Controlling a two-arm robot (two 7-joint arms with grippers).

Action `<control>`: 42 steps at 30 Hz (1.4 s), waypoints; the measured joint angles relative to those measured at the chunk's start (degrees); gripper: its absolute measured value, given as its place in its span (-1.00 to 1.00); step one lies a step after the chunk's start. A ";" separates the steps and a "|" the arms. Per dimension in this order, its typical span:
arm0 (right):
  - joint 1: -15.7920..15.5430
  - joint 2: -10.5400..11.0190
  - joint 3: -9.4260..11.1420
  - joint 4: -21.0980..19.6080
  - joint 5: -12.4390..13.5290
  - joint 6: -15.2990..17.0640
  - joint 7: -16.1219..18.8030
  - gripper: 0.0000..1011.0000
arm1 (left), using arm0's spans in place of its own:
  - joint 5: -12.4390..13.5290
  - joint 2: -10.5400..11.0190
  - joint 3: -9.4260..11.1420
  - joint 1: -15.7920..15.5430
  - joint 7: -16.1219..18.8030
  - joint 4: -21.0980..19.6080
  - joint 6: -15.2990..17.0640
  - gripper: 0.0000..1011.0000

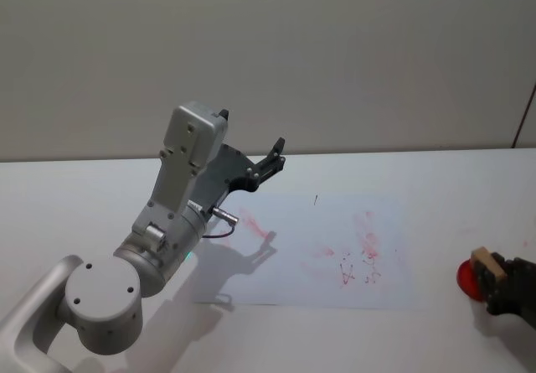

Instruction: Use the one hand to pick up the stamp and affix it onto the A4 paper.

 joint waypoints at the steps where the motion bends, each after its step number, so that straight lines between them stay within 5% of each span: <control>1: 0.03 0.02 0.06 -0.15 0.00 -0.19 0.02 -0.57 | 0.00 0.00 0.00 0.00 0.00 0.00 0.00 0.98; 15: 1.20 -0.54 0.48 -3.90 1.59 -5.06 2.29 -0.57 | 0.00 0.00 0.00 0.00 0.00 0.00 0.00 0.98; 29: 4.26 -3.89 -2.00 -4.59 2.67 -6.70 9.24 -0.57 | 0.00 0.00 0.00 0.00 0.00 0.00 0.00 0.98; 42: 7.52 -7.39 -5.36 1.26 -2.52 -3.92 13.38 -0.57 | 0.00 0.00 0.00 0.00 0.00 0.00 0.00 0.98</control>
